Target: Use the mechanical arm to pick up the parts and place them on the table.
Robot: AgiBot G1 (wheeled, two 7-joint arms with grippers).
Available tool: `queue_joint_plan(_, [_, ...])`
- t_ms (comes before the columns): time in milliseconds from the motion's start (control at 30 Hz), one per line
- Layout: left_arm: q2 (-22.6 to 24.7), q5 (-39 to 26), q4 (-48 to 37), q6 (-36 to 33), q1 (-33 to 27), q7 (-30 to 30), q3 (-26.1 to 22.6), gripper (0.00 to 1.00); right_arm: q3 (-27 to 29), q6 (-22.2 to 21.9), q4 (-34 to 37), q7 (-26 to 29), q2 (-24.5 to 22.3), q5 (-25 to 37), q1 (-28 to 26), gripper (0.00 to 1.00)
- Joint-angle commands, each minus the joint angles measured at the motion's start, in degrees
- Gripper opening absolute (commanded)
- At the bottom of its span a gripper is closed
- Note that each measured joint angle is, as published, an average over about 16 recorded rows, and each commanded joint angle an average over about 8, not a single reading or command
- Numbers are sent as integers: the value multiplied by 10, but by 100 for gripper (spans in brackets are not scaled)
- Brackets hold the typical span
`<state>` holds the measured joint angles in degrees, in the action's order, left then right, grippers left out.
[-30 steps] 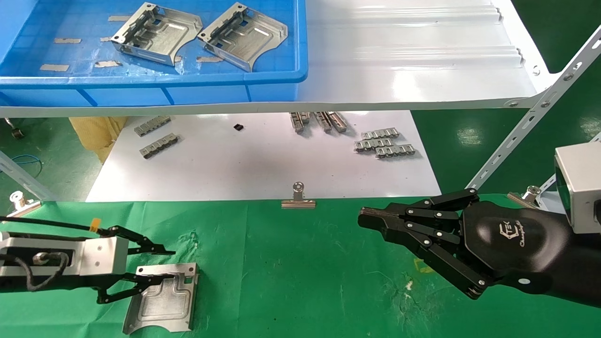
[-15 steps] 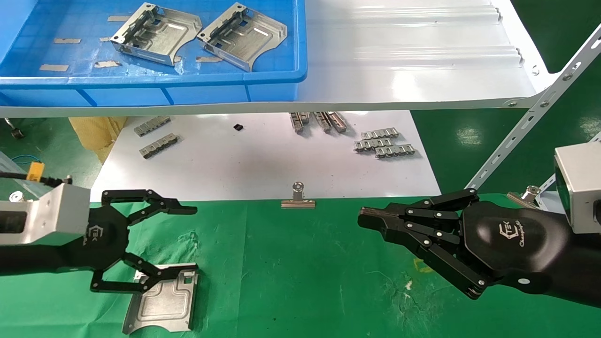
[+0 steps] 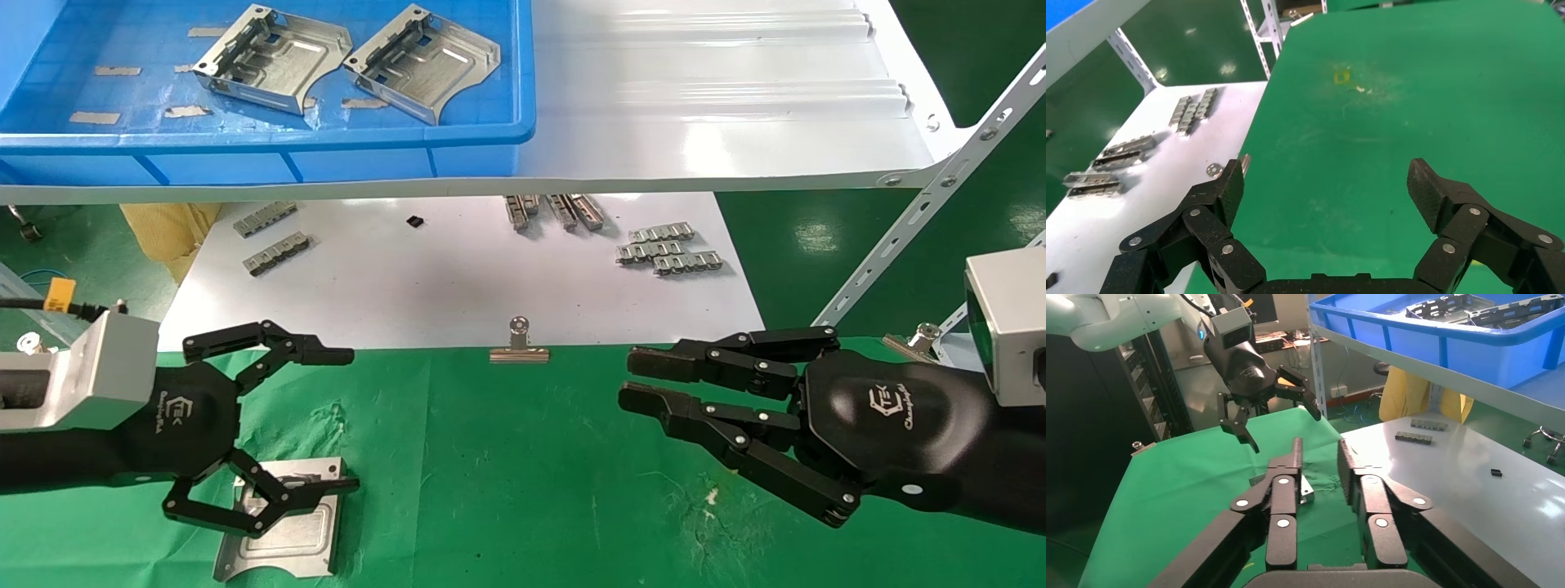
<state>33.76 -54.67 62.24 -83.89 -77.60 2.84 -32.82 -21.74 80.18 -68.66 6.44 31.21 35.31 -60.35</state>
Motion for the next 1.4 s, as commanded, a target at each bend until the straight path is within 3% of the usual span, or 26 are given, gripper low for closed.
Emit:
queue_joint_plan(33, [1,6,5,-1,7,-6,8,100,0,0,0,0,0,0,0,100])
queue_joint_plan(1400, [12,125,110,-18,156,-132,164,100,0,0,0,0,0,0,0,100])
